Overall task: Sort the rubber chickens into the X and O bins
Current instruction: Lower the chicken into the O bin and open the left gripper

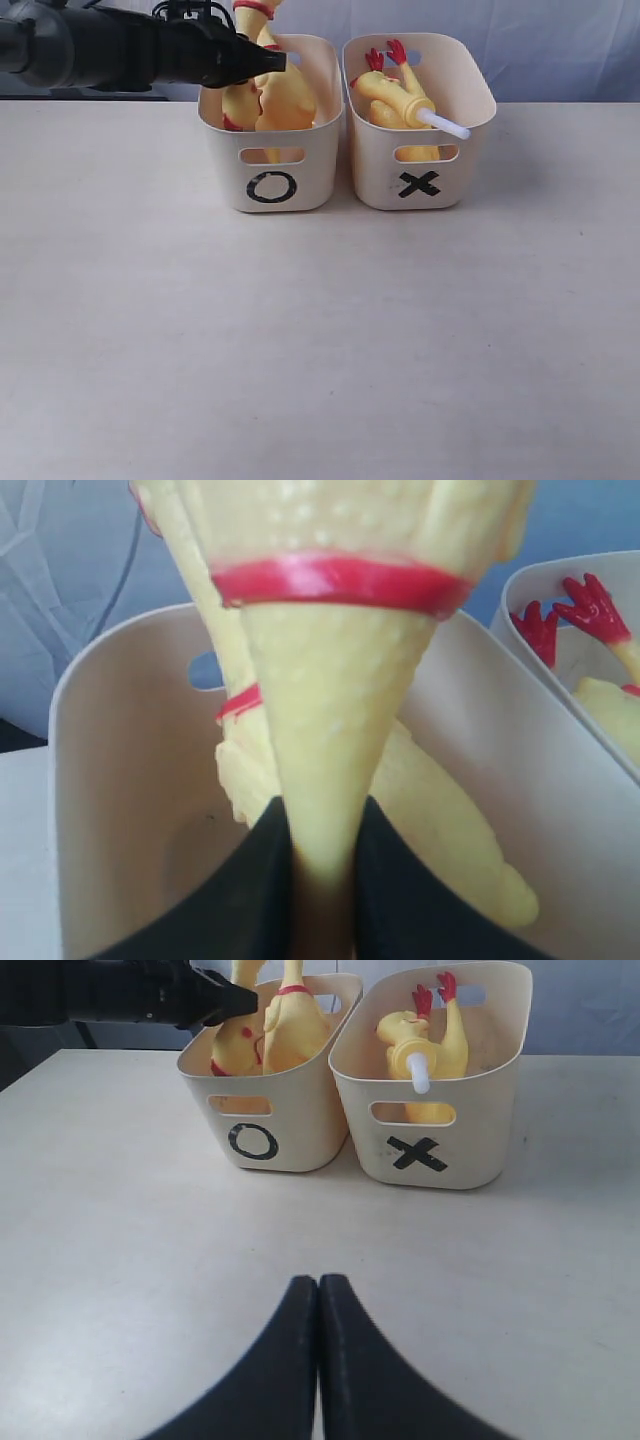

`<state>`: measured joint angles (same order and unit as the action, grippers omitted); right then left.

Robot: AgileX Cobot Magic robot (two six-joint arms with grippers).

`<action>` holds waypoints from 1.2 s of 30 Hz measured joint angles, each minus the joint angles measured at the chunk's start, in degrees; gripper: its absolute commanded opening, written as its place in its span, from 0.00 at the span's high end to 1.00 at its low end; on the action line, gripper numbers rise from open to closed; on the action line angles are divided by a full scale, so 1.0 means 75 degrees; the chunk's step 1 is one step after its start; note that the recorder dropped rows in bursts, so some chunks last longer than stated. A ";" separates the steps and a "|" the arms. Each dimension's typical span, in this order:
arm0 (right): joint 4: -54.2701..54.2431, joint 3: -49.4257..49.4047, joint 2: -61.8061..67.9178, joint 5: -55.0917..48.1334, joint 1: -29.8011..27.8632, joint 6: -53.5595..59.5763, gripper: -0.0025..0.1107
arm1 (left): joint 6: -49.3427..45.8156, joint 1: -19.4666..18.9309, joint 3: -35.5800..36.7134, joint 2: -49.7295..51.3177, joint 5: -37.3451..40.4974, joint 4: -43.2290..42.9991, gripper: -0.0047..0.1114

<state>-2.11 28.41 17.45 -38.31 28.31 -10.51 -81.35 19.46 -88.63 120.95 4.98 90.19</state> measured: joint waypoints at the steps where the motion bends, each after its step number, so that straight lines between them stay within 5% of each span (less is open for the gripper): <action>1: 0.0000 0.0000 0.0000 0.0000 0.0000 0.0000 0.99 | 0.0000 0.0000 0.0019 0.0000 0.0000 0.0000 0.96; 16: 0.0000 0.0000 0.0000 0.0000 0.0000 0.0011 0.99 | 0.0028 0.0000 0.0572 0.0003 0.0362 -0.0078 0.96; 27: 0.0000 0.0000 0.0000 0.0000 0.0000 0.0011 0.99 | 0.0028 0.0000 0.0721 -0.0010 0.0600 -0.0270 0.65; 36: 0.0000 0.0000 0.0000 0.0000 0.0000 0.0027 0.99 | 0.0028 0.0000 0.0721 -0.0174 0.1022 -0.0270 0.60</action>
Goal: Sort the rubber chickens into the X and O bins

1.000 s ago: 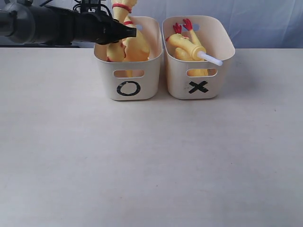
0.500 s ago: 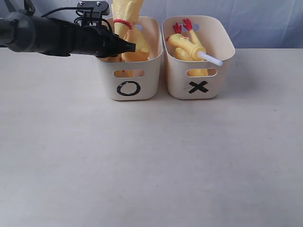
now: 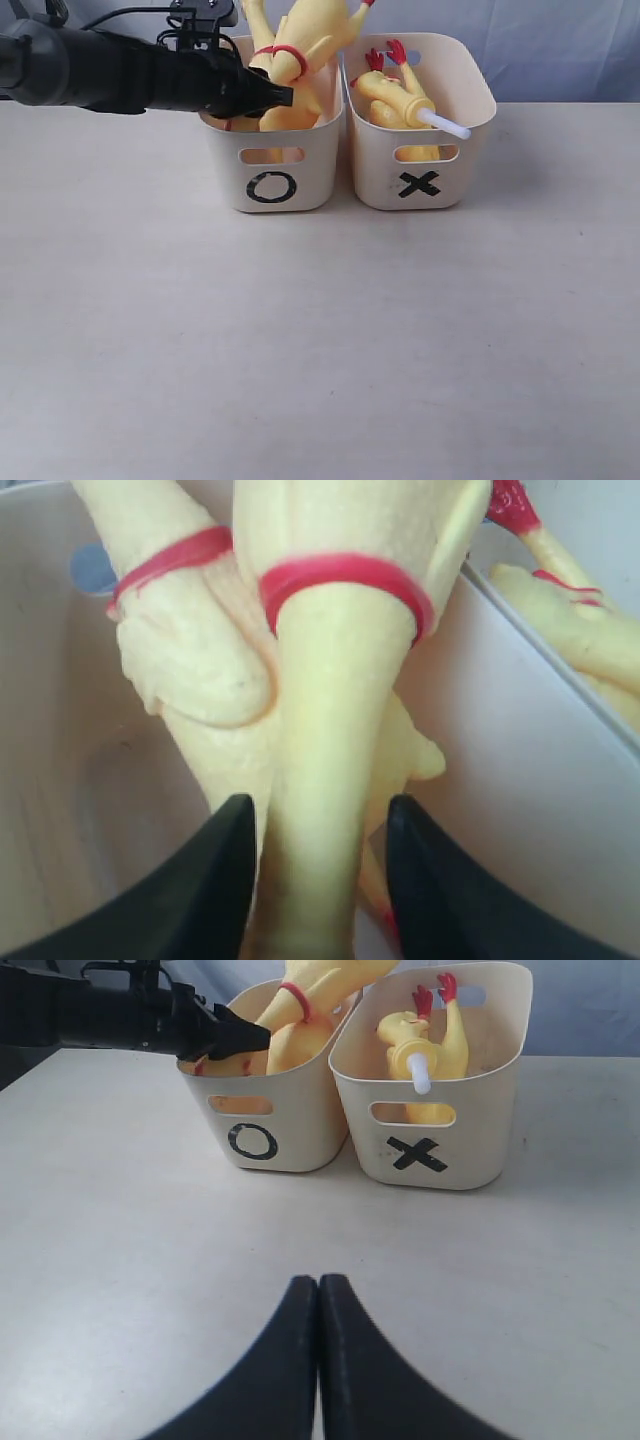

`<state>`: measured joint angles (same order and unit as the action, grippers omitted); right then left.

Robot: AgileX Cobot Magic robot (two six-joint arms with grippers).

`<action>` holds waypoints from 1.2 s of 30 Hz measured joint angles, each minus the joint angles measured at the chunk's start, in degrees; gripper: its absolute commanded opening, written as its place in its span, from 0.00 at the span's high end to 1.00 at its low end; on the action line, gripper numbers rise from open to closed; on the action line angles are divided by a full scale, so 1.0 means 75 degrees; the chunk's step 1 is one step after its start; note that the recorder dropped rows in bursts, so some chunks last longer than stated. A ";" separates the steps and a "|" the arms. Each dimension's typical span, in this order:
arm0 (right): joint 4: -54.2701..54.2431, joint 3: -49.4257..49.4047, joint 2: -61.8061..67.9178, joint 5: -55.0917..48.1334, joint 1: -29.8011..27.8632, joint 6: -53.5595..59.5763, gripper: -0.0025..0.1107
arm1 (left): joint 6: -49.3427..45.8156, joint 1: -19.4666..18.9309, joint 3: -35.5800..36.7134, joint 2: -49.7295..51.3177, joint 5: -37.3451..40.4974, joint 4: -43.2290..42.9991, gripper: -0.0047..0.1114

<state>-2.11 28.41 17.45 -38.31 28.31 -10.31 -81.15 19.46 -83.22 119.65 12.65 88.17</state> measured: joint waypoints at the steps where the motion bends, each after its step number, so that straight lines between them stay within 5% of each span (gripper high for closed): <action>1: 0.0000 0.0000 0.0000 0.0000 0.0000 0.0000 0.99 | 0.0000 0.0000 0.0000 -0.0049 0.0013 0.0000 0.60; 22: 0.0000 0.0000 0.0000 0.0000 0.0000 0.0015 0.99 | 0.0000 0.0000 0.0000 -0.0951 -0.0025 -0.1050 0.61; 28: 0.0000 0.0000 0.0000 0.0000 0.0000 0.0015 0.99 | 0.0115 0.0000 0.0086 -0.1800 0.0387 -0.2090 0.79; 34: 0.0000 0.0000 0.0000 0.0000 0.0000 0.0015 0.99 | 0.2378 0.0000 0.0434 -0.2893 0.0808 -0.4686 0.84; 36: 0.0000 0.0000 0.0000 0.0000 0.0000 0.0015 0.99 | 0.3933 0.0000 0.0664 -0.3403 0.1280 -0.6346 0.84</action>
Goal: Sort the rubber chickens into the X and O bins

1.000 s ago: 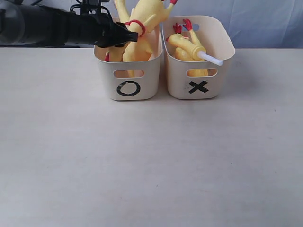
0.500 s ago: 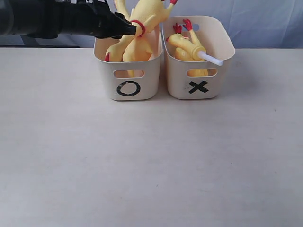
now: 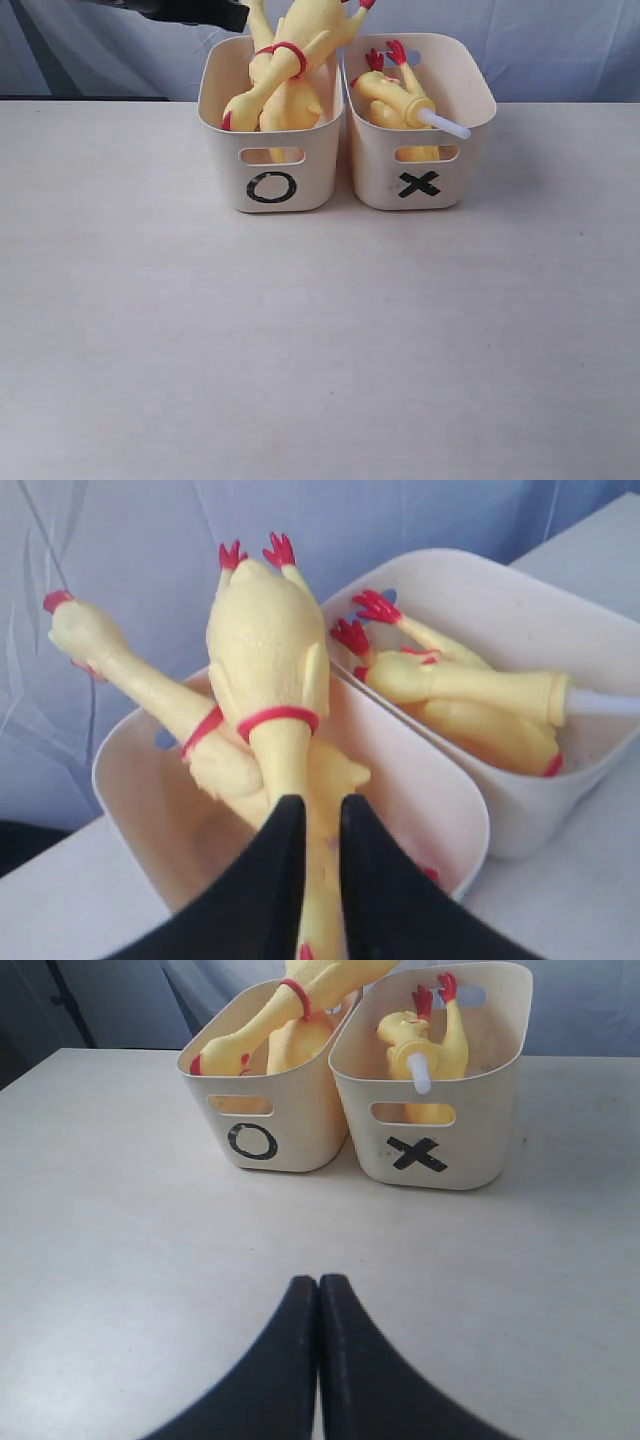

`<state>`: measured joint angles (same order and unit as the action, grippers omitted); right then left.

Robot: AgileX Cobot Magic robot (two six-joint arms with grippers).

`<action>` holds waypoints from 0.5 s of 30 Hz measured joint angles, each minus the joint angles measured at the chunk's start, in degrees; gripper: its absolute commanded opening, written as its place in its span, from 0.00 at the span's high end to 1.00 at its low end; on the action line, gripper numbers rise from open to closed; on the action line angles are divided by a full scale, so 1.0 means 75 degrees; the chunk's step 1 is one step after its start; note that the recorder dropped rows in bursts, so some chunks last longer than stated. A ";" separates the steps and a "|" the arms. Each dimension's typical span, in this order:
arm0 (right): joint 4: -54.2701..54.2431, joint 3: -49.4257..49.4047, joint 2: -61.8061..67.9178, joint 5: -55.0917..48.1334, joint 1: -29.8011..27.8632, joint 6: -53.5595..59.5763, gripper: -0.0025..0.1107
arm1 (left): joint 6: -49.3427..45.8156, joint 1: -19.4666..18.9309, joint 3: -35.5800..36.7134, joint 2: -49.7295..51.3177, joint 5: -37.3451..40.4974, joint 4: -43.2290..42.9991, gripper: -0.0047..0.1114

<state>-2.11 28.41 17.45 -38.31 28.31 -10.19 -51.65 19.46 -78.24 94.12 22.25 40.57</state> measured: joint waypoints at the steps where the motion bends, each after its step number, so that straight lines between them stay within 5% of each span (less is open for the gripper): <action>1: 0.0000 0.0000 0.0000 0.0000 0.0000 0.0000 0.99 | 0.0434 0.0000 0.0107 -0.0196 0.0190 -0.0494 0.85; 5: 0.0000 0.0000 0.0000 0.0000 0.0000 0.0000 0.99 | 0.2053 0.0000 0.0832 -0.1476 0.1192 -0.2409 0.92; 15: 0.0000 0.0000 0.0000 0.0000 0.0000 0.0000 0.99 | 0.2429 0.0000 0.2376 -0.5148 0.2788 -0.2615 0.96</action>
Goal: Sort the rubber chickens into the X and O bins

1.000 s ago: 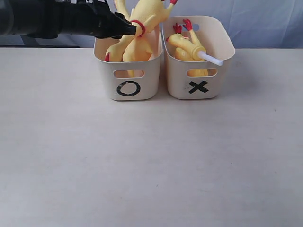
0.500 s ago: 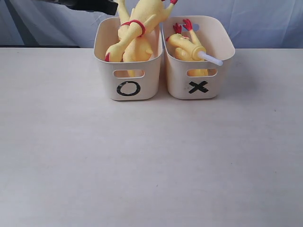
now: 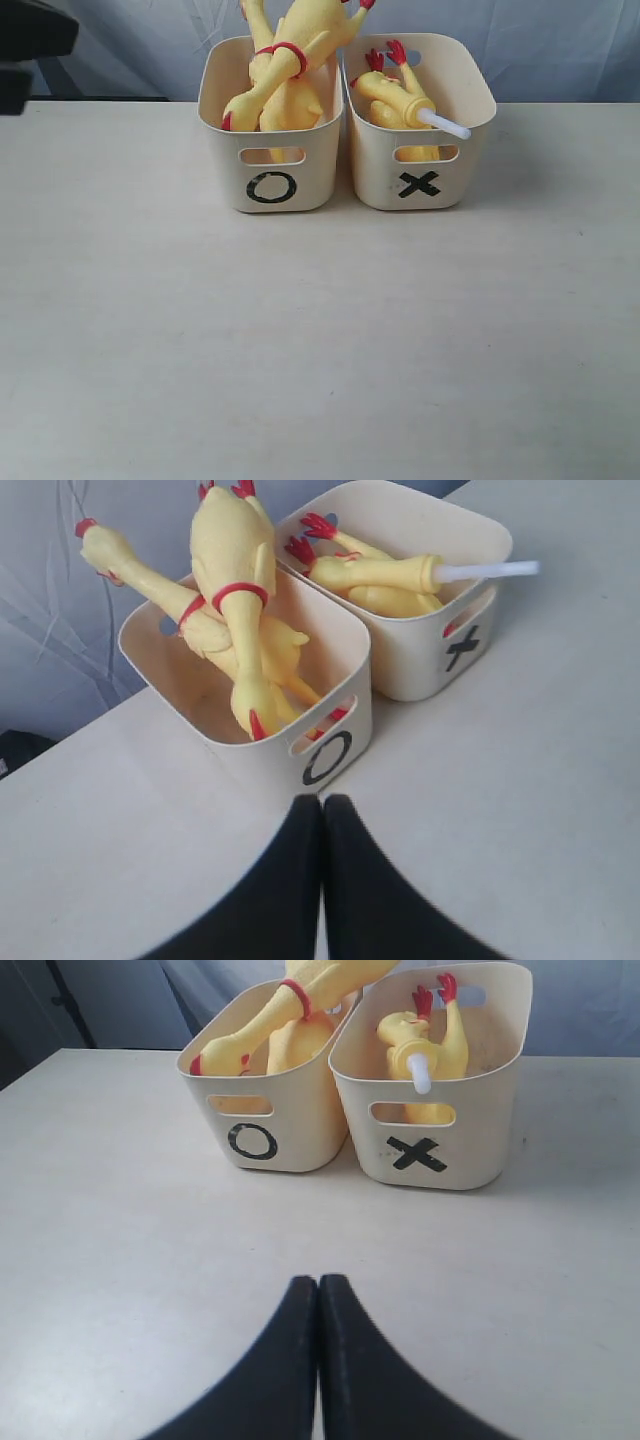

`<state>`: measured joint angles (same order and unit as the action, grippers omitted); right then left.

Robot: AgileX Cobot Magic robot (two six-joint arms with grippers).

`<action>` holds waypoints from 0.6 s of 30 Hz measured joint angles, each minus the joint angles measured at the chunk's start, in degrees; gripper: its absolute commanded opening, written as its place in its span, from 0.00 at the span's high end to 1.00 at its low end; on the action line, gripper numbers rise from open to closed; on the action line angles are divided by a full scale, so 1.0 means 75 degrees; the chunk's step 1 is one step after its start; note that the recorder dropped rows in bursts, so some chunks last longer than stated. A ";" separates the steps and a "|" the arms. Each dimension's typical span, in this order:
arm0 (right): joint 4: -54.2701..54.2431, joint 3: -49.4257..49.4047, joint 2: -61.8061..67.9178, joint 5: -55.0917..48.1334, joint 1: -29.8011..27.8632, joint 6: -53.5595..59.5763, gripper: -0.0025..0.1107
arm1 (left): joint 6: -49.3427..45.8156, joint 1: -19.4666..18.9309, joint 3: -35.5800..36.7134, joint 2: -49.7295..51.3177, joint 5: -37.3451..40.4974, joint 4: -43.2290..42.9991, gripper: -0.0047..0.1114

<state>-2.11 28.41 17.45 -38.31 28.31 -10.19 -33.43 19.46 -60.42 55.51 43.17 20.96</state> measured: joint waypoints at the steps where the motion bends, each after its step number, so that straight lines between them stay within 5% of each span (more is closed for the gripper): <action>1: 0.0000 0.0000 0.0000 0.0000 0.0000 0.0000 0.99 | 0.0000 0.0000 0.0021 -0.0182 0.0165 0.0000 0.96; 10: 0.0000 0.0000 -0.0076 0.0016 -0.0068 0.0000 0.99 | 0.0000 0.0000 0.0072 -0.1428 0.0620 -0.0027 0.96; 18: 0.0000 0.0000 -0.1496 0.0046 -0.1925 0.0000 0.99 | 0.0000 -0.0241 0.0072 -0.2095 0.0635 -0.0027 0.96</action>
<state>-2.11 28.41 6.24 -37.96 13.87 -10.19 -33.43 17.65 -59.88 39.80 47.93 20.76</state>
